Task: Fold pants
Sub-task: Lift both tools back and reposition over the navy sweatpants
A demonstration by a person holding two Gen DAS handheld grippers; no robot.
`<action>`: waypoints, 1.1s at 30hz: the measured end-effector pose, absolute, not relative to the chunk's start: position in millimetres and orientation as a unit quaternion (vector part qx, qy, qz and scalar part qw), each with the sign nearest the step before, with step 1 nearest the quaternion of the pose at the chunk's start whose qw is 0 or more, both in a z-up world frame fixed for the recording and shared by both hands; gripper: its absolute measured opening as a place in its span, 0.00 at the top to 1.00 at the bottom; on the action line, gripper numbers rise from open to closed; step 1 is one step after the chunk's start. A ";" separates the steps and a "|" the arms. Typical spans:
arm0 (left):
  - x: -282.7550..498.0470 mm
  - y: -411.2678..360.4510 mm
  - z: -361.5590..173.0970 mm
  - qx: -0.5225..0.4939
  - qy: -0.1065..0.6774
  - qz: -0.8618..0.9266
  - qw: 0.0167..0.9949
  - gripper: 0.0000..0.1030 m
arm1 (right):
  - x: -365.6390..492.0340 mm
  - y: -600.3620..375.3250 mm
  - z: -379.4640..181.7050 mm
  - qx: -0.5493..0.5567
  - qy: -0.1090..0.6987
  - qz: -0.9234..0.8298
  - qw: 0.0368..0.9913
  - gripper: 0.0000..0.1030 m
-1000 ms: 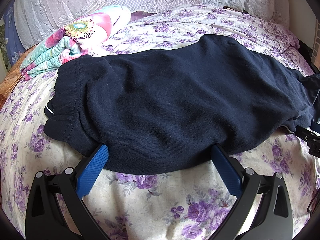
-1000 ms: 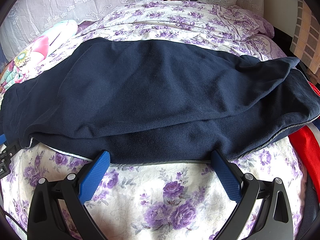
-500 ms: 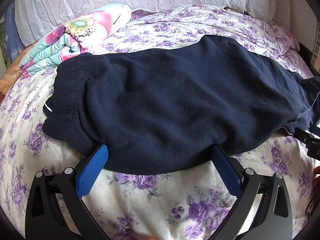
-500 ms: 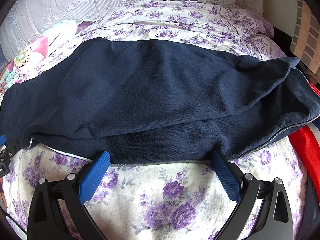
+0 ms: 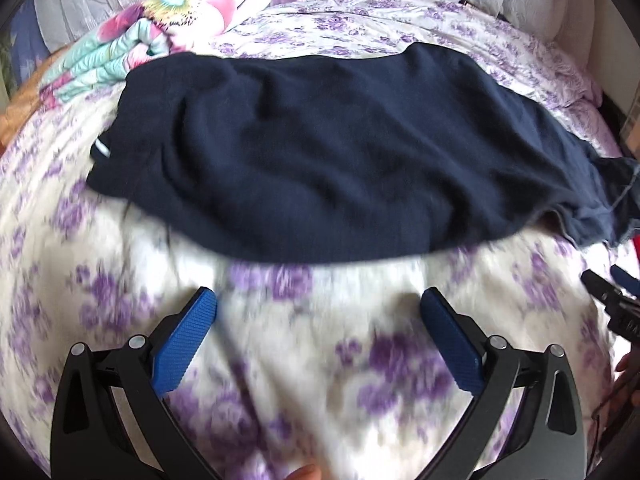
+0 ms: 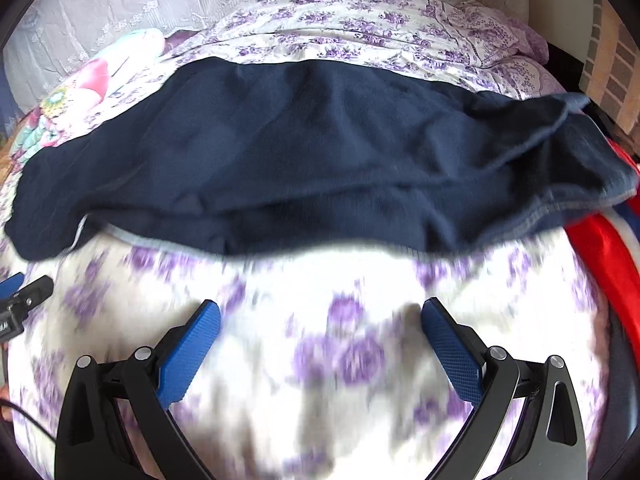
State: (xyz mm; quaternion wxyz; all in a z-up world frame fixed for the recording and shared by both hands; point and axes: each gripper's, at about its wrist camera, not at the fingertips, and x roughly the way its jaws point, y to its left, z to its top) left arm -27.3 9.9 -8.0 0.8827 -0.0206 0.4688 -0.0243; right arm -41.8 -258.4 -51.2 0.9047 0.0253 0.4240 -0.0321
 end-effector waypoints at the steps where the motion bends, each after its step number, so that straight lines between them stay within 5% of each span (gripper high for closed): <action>1: -30.3 10.7 -9.5 -0.018 0.469 -0.029 0.883 0.04 | -48.5 -259.0 -50.8 0.027 0.421 -0.028 0.906 0.03; 23: -42.2 14.3 7.8 0.020 0.519 -0.040 0.854 0.04 | -75.3 -272.3 -32.4 0.022 0.447 -0.022 0.894 0.03; 33: -24.9 2.5 65.5 0.026 0.485 -0.030 0.874 0.04 | -65.0 -349.4 9.7 0.221 0.403 -0.038 0.887 0.03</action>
